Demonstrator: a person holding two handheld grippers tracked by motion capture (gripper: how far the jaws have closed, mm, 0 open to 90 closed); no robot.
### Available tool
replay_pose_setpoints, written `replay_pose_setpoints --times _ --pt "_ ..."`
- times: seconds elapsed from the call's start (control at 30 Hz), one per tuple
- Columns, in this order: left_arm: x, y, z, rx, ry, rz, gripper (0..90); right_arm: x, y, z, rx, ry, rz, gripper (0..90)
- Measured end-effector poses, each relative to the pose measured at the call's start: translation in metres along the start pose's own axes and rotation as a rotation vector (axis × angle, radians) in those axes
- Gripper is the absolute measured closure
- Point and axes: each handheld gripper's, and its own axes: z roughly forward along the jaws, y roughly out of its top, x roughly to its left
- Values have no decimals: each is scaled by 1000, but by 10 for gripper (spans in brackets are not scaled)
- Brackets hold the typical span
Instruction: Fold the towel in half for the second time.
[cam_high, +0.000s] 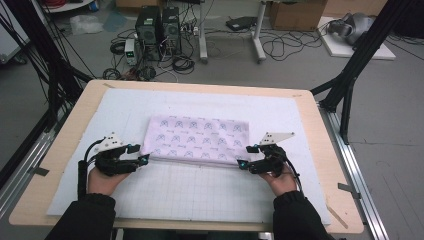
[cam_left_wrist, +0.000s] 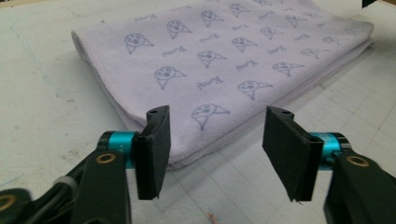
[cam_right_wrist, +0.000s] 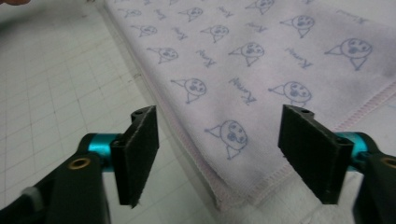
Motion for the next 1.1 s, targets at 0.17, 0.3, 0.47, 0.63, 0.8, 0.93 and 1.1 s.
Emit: replay_pose_setpoints --times 0.17,0.3,0.47,0.63,0.8,0.93,1.1 --pt "-12 2 -8 -22 -1 35 364 8 1 -7 -13 -40 -21 182" --pt "-17 2 -9 -20 -6 36 295 10 -5 -9 -21 -57 -9 141" --pt "-17 0 -11 -16 4 45 257 9 -7 -15 -54 -71 9 114" --pt "-17 -1 -12 -15 12 53 238 8 -9 -19 -68 -82 18 109" --pt "-18 2 -8 -39 6 35 195 9 -11 -21 -68 -98 16 109" --pt "-21 4 -5 -34 2 51 196 4 -12 -24 -90 -97 22 109" --pt "-16 -1 -13 -33 26 42 196 3 -11 -24 -110 -106 21 109"
